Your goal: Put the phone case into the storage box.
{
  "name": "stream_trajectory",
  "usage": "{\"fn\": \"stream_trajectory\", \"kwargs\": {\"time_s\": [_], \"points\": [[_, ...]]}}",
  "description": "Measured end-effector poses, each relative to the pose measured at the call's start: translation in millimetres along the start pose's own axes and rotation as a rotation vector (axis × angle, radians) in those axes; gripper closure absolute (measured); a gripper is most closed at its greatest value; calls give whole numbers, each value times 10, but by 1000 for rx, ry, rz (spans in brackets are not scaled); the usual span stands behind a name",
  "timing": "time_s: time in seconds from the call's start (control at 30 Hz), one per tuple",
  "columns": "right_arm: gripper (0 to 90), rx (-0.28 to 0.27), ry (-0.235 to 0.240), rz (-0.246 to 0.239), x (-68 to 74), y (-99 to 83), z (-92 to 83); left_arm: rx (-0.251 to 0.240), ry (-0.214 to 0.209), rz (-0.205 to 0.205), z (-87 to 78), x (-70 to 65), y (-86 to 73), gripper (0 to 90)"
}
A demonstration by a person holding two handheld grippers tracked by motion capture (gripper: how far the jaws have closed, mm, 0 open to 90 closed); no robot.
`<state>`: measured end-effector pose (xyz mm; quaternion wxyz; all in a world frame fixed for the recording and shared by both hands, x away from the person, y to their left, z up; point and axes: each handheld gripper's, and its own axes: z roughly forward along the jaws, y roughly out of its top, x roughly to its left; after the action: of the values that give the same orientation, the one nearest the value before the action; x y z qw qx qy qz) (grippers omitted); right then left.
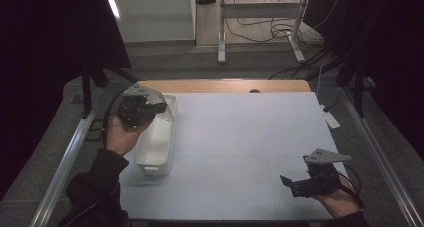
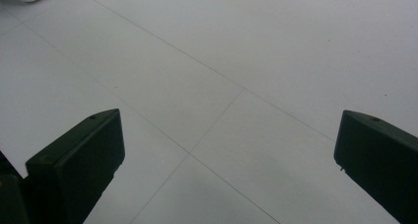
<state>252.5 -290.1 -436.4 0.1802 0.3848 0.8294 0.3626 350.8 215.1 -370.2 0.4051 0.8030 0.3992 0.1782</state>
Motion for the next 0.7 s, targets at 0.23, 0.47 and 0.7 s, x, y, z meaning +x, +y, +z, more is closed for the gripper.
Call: {"fn": "stream_trajectory", "kwargs": {"time_s": [0.23, 0.47, 0.7], "points": [[0, 3, -41, 27, -91, -103, -57, 2, 21, -10, 26, 42, 20, 886], [0, 2, -72, 68, -149, -221, -131, 12, 47, -18, 77, 71, 40, 886], [0, -3, -98, 95, -161, -320, -215, 14, 73, -32, 106, 111, 61, 885]]}}
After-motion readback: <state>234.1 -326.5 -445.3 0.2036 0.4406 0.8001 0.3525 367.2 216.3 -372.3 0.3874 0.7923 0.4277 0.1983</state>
